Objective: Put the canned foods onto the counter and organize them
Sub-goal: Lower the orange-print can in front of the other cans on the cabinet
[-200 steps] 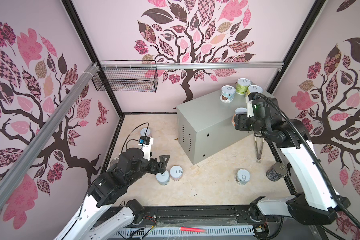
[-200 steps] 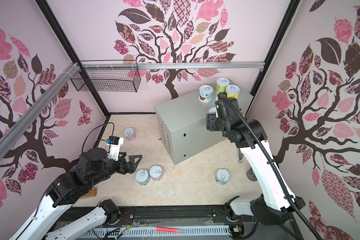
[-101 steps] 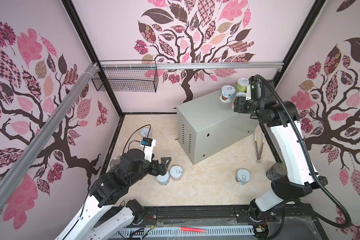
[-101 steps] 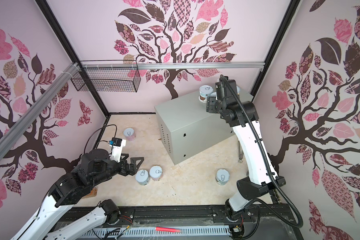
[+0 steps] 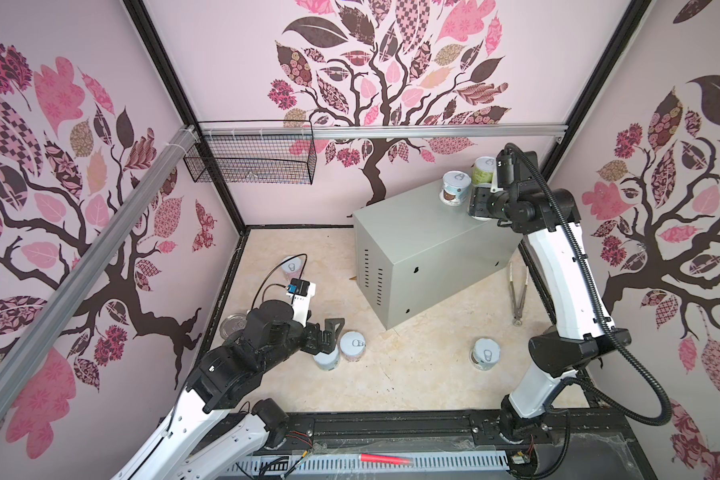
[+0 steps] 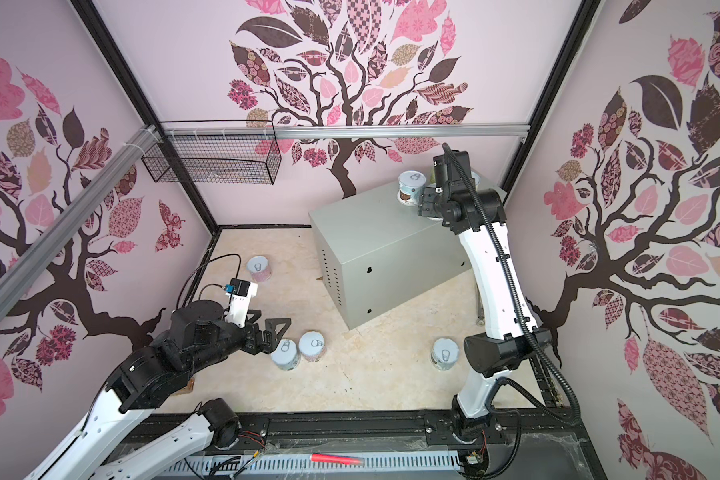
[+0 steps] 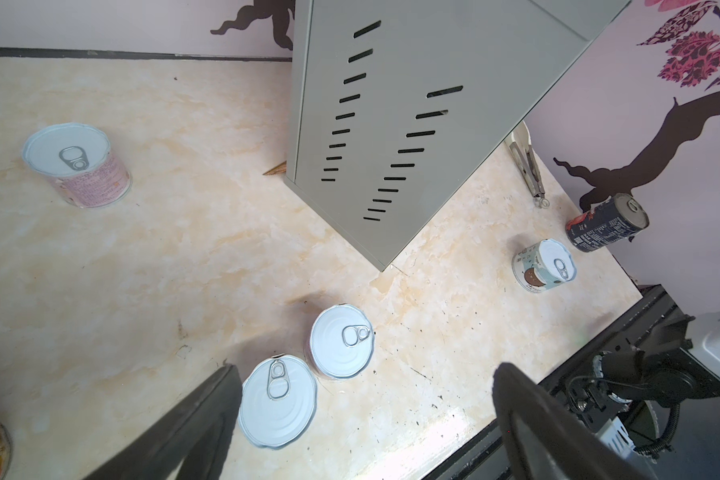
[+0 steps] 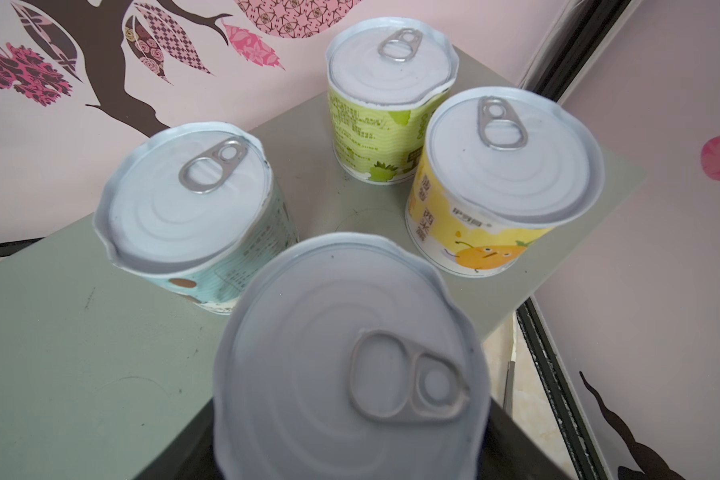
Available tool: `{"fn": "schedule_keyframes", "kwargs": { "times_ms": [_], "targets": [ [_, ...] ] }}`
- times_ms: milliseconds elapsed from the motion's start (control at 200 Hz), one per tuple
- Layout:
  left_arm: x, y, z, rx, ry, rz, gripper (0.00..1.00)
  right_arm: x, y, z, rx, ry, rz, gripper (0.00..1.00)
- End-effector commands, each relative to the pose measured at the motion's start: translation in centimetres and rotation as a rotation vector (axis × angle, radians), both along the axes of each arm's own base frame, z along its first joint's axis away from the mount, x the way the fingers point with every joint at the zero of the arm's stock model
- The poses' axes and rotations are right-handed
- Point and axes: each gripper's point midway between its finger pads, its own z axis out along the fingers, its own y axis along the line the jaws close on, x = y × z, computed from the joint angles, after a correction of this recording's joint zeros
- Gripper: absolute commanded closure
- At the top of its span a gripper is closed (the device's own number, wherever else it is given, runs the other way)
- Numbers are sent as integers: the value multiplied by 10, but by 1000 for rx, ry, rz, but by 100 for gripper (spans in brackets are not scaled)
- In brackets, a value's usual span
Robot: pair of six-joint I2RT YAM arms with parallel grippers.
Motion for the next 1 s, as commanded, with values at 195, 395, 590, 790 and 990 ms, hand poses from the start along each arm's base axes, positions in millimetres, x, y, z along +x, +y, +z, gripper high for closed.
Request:
{"fn": "schedule_keyframes", "kwargs": {
  "times_ms": [195, 395, 590, 790, 990],
  "targets": [
    [2, -4, -8, 1, -6, -20, 2, 18, -15, 24, -16, -96, -63, 39],
    [2, -6, -12, 1, 1, -27, 2, 27, -20, 18, -18, -84, -73, 38],
    [2, -7, -15, 5, 10, -28, 2, 33, -22, 13, -22, -75, -83, 37],
    [3, -6, -14, 7, 2, -24, 2, 39, -27, 8, -17, -65, -94, 35],
    [3, -5, -15, 12, 5, -23, 2, 42, -27, 9, 3, -71, -87, 33]
  ]
}}
